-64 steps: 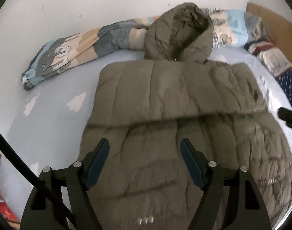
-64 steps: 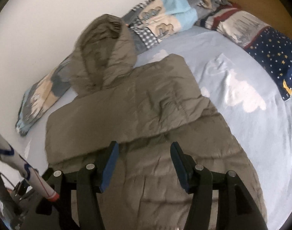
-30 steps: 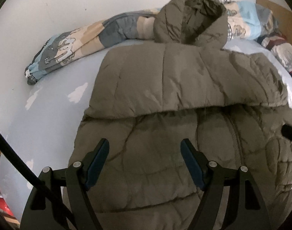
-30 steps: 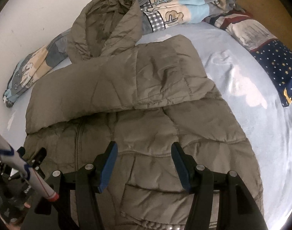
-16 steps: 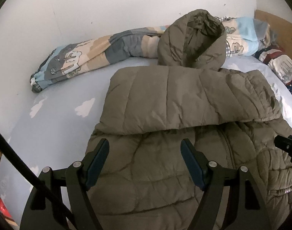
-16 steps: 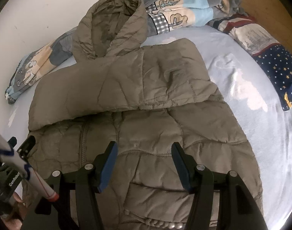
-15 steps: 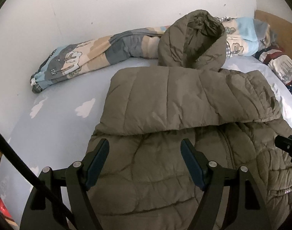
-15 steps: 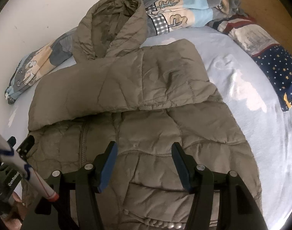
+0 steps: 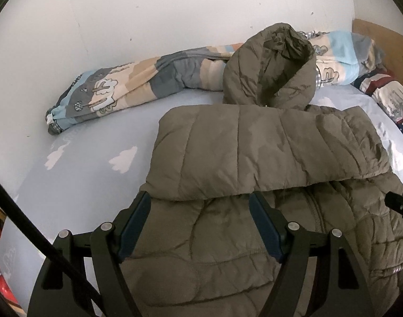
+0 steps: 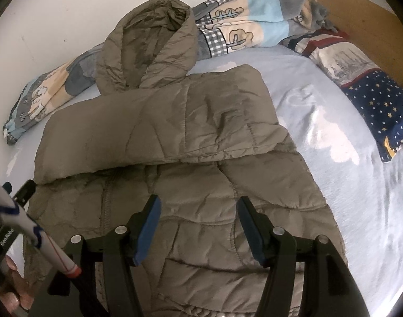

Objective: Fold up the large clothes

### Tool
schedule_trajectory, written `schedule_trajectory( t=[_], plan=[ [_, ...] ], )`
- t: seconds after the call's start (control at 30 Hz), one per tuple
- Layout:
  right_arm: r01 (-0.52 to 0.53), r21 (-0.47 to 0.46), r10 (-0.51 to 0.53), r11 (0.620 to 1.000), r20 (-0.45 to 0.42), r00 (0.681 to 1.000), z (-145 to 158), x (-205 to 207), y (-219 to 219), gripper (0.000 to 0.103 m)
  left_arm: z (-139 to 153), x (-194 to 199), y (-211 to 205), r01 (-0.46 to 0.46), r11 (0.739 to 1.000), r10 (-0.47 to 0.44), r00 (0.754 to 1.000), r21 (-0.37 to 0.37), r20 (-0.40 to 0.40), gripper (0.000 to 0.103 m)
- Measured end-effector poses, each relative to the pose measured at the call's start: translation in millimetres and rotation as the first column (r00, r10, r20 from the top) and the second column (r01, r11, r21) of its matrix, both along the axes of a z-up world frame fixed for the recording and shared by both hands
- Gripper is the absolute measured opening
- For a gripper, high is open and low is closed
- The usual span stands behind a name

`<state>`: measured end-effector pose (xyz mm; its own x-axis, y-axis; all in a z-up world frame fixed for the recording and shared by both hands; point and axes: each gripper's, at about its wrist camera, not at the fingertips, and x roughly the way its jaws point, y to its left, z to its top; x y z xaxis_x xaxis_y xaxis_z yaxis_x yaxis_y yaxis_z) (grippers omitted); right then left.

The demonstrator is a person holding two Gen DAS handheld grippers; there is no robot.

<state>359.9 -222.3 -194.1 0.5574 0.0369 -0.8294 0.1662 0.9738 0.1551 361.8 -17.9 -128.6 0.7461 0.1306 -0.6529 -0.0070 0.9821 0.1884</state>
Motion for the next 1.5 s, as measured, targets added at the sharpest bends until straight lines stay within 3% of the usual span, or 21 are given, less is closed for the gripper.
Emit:
schedule_trajectory(
  t=[0.33, 0.63, 0.87, 1.03, 1.27, 1.4, 1.5],
  plan=[
    [-0.026, -0.021, 0.027, 0.999, 0.033, 0.999, 11, -6, 9, 0.067, 12, -3, 5, 0.001, 1.000, 0.000, 1.000, -0.029, 0.024, 0.076],
    [-0.031, -0.021, 0.032, 0.999, 0.047, 0.998, 48, -30, 15, 0.069, 30, -11, 25, 0.003, 0.996, 0.002, 0.999, -0.091, 0.046, 0.076],
    [-0.037, 0.046, 0.033, 0.998, 0.085, 0.996, 129, -31, 16, 0.069, 42, -13, 48, -0.012, 0.983, 0.019, 0.999, -0.184, 0.036, 0.076],
    [-0.042, 0.087, 0.031, 0.995, 0.128, 0.991, 195, -19, 14, 0.071, 41, -12, 53, -0.003, 0.982, 0.006, 1.000, -0.189, 0.015, 0.076],
    [-0.043, 0.033, 0.037, 0.999, 0.160, 0.986, 259, 40, 14, 0.076, 34, -9, 58, -0.008, 0.978, 0.006, 1.000, -0.209, -0.014, 0.076],
    [-0.025, 0.033, 0.020, 0.999, 0.140, 0.990, 268, 102, 9, 0.076, 29, -4, 55, -0.004, 0.981, 0.001, 1.000, -0.196, -0.017, 0.076],
    [0.007, 0.097, -0.020, 0.995, 0.130, 0.991, 258, 151, 4, 0.076, 24, -1, 51, -0.004, 0.985, 0.001, 1.000, -0.174, -0.019, 0.076]
  ],
)
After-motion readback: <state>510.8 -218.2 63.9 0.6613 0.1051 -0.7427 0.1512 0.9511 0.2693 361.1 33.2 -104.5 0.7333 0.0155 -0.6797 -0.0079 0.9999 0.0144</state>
